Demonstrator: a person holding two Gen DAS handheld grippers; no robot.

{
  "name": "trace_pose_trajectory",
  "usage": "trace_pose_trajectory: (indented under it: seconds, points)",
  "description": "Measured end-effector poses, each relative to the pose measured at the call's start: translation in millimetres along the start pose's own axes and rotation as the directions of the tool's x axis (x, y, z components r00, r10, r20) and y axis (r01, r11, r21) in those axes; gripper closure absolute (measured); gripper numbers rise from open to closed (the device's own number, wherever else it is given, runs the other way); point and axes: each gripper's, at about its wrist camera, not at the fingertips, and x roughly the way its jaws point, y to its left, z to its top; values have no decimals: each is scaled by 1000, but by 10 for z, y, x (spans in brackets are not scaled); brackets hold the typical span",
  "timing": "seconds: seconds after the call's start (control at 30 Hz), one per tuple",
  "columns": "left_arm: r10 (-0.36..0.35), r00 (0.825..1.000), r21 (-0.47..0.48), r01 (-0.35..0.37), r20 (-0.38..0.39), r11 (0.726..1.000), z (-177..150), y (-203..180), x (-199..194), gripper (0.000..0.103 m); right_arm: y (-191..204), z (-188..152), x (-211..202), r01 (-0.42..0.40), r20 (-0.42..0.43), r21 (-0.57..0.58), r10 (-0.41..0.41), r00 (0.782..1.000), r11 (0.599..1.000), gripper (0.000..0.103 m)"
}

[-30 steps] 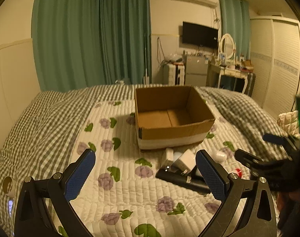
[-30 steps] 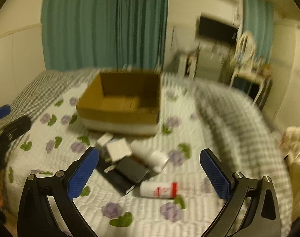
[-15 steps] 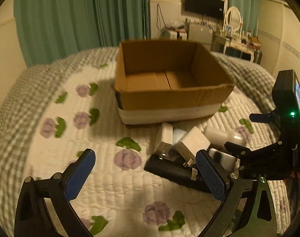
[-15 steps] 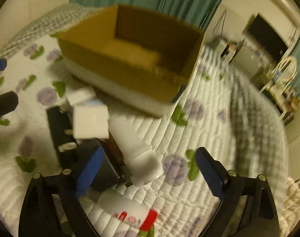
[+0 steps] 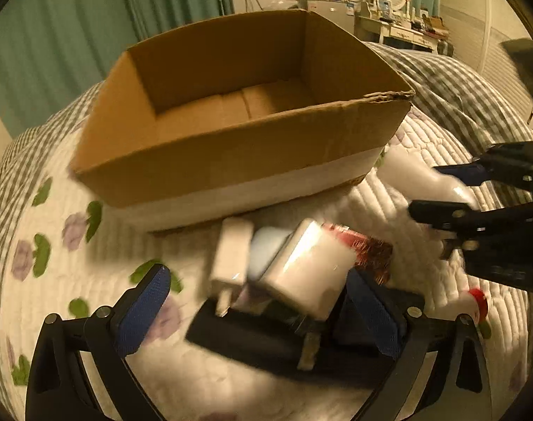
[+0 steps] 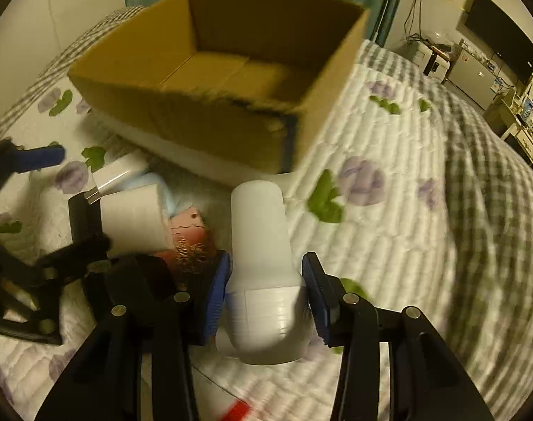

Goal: Organize rigid objects
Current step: 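Grasp the white square charger with the left tool while the right tool grasps the white spray bottle, then lower the charger and spray bottle into the box and open both tools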

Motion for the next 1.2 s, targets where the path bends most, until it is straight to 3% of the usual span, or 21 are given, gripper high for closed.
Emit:
trace_pose_trajectory:
  seconds: [0.07, 0.23, 0.37, 0.4, 0.43, 0.57, 0.8, 1.03, 1.2]
  points:
    - [-6, 999, 4, 6, -36, 1000, 38, -93, 111, 14, -107, 10, -34, 17, -7, 16, -17, 1000, 1000, 60]
    - [16, 999, 78, -12, -46, 997, 35, -336, 182, 15, -287, -6, -115, 51, -6, 42, -51, 999, 998, 60]
    - [-38, 994, 111, 50, -101, 993, 32, -431, 292, 16, -309, 19, -110, 53, 2, 69, -53, 999, 996, 60]
    - [-43, 993, 90, 54, -114, 995, 49, -383, 326, 23, -298, 13, -125, 57, 6, 65, -58, 998, 996, 60]
    - [-34, 993, 75, 43, -113, 996, 59, -344, 325, 38, -277, 6, -145, 58, 7, 60, -59, 998, 996, 60]
    - [-67, 991, 62, 74, -118, 995, 57, -214, 241, 44, -230, -5, -200, 46, 22, 60, -47, 999, 997, 60]
    - [-111, 993, 44, 113, -50, 993, 50, -31, -177, 49, -159, 51, -374, 74, 33, 58, -76, 997, 996, 60]
    - [-131, 991, -7, 131, 20, 991, -8, 86, -636, 51, 46, 112, -934, 126, 80, 33, -128, 989, 991, 60]
    - [-132, 986, -7, 133, 97, 991, 212, 112, -992, 51, 212, 176, -1311, 155, 112, 23, -157, 981, 988, 60]
